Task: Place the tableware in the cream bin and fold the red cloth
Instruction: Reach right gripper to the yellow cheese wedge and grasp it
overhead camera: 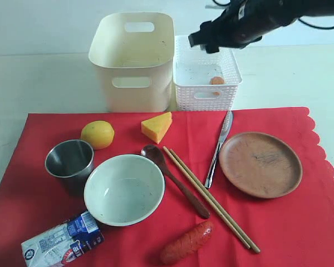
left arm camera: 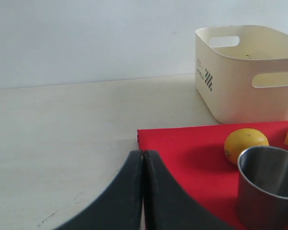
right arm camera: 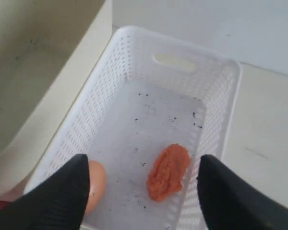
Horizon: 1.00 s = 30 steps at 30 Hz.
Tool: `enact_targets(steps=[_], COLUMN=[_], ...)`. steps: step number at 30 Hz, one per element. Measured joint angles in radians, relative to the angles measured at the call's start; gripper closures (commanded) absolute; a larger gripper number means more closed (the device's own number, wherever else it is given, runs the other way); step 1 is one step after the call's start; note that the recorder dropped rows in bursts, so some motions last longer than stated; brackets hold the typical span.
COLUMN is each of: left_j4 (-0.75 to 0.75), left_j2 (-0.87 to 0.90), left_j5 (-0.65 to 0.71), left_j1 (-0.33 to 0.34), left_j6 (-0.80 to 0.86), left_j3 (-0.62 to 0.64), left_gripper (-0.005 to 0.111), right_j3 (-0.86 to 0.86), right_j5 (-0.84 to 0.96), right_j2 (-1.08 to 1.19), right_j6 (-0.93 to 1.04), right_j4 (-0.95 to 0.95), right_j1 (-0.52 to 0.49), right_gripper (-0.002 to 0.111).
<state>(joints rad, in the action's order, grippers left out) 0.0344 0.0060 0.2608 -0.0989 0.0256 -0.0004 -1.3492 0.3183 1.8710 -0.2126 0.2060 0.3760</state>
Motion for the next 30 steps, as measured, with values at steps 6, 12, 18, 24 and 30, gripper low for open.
enact_targets(steps=[6,12,18,24,30], left_j4=[0.0,0.0,0.0,0.0,0.0], left_j2=[0.0,0.0,0.0,0.0,0.0], left_j5=[0.0,0.0,0.0,0.0,0.0], left_j1=[0.0,0.0,0.0,0.0,0.0], left_j6=[0.0,0.0,0.0,0.0,0.0], left_j3=[0.0,0.0,0.0,0.0,0.0], left_gripper=[0.104,0.104,0.104,0.104,0.104], right_j3=[0.054,0.118,0.12,0.12,0.12], right_j5=[0.048,0.067,0.121,0.117,0.108], right_j2=[-0.142,-0.219,-0.207,-0.136,-0.031], right_j6=[0.051,0.1,0.106,0.084,-0.027], right_j4=[-0.015,-0.023,-0.023,-0.027,0.003], right_j1=[0.056,0.179,0.29,0.371,0.388], right_gripper=[0.09,0.108,0.108,0.091,0.051])
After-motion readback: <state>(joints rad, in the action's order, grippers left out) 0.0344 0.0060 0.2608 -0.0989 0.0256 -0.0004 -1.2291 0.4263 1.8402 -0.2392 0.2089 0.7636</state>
